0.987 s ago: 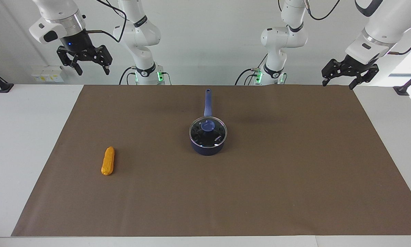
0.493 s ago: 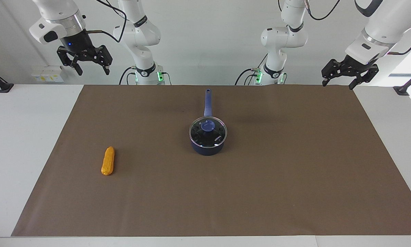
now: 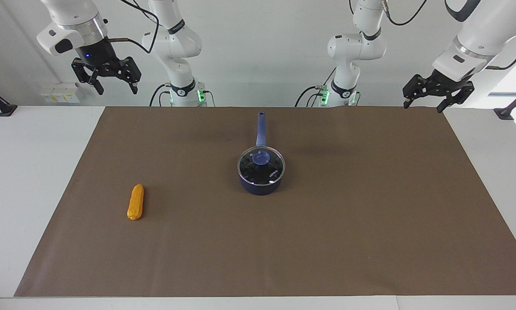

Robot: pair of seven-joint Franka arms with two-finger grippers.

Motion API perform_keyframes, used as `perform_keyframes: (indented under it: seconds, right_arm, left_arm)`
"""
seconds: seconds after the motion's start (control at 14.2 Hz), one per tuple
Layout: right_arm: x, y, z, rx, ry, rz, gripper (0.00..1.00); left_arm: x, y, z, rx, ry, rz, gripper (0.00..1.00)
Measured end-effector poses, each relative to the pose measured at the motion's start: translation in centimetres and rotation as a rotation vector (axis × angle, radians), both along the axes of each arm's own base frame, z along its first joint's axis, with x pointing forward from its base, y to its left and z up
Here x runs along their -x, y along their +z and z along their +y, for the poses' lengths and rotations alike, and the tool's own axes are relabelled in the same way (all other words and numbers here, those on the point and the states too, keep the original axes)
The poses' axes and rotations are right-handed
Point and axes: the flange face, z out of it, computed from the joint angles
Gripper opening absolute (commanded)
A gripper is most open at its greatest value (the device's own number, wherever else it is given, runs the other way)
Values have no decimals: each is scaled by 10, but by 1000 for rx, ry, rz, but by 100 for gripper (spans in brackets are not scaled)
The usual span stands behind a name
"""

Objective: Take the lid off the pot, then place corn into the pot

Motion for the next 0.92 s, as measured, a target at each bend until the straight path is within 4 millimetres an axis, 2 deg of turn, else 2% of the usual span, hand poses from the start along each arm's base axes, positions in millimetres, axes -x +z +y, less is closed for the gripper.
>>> perform_keyframes:
  seconds: [0.28,0.42,0.92]
  right_arm:
    - [0,0,0,0,0,0,100]
    - [0,0,0,0,0,0,100]
    - [0,-1,0,2,0,2,100]
  left_arm:
    - [0,-1,-7,19,-5,3,100]
    - [-1,-7,-18,32,11,10,100]
    - [-7,-48,-101,24,-3,5,100]
